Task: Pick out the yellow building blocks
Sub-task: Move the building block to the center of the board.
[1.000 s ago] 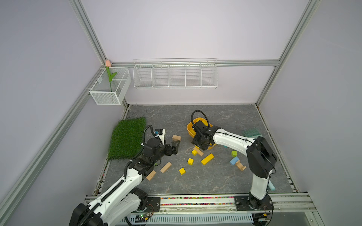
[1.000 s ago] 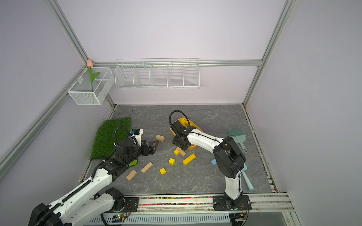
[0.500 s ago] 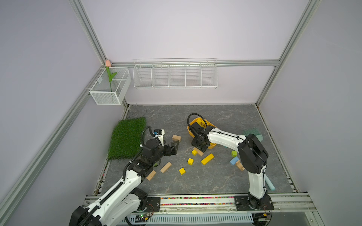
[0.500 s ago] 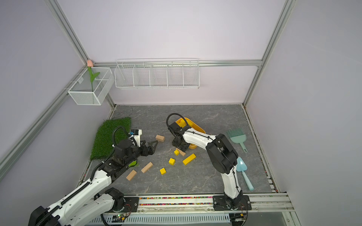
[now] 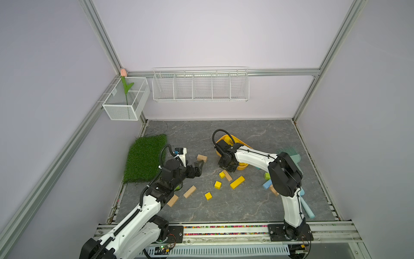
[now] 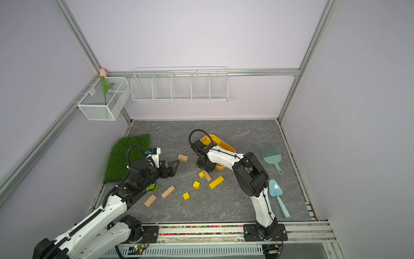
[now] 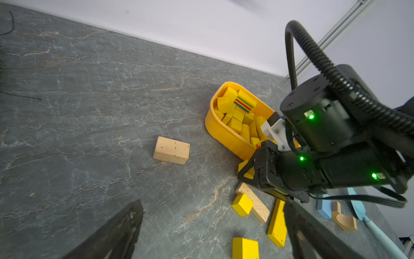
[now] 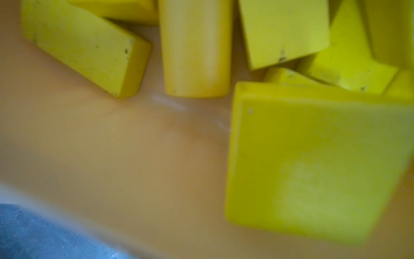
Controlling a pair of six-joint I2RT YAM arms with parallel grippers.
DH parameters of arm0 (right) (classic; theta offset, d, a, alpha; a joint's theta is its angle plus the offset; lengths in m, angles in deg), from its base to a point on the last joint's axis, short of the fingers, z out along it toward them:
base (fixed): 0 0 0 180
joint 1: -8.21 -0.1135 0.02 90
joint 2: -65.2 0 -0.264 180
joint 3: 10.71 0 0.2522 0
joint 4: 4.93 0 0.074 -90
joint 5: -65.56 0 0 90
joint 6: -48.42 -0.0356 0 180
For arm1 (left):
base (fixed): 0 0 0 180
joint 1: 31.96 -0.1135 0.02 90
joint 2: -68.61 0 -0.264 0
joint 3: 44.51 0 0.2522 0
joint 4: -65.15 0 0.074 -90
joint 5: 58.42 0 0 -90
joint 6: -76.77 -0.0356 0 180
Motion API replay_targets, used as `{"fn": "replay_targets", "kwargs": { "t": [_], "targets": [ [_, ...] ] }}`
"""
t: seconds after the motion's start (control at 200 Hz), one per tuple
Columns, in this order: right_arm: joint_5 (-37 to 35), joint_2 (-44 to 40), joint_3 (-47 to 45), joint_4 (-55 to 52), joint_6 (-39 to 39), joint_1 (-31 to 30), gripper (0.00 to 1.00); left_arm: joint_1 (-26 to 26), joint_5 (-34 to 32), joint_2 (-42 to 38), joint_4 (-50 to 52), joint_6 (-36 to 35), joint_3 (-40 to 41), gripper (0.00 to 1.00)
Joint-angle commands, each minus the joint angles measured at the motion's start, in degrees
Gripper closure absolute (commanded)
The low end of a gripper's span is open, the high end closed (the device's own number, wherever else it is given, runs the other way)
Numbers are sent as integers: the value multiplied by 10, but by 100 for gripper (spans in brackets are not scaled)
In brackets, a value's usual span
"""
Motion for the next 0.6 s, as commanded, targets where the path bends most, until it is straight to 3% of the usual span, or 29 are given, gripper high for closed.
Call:
{"fn": "replay_targets", "kwargs": {
  "t": [0.0, 0.335, 0.6],
  "targets": [
    [-10, -1, 29, -32, 42, -14, 77, -9, 7, 1, -17, 14, 9, 0],
    [-32, -44, 35, -72, 101, -61, 77, -52, 63, 41, -37, 30, 8, 0],
    [-28, -88, -16, -68, 106, -81, 74, -58, 46, 24, 10, 31, -7, 0]
  ]
}}
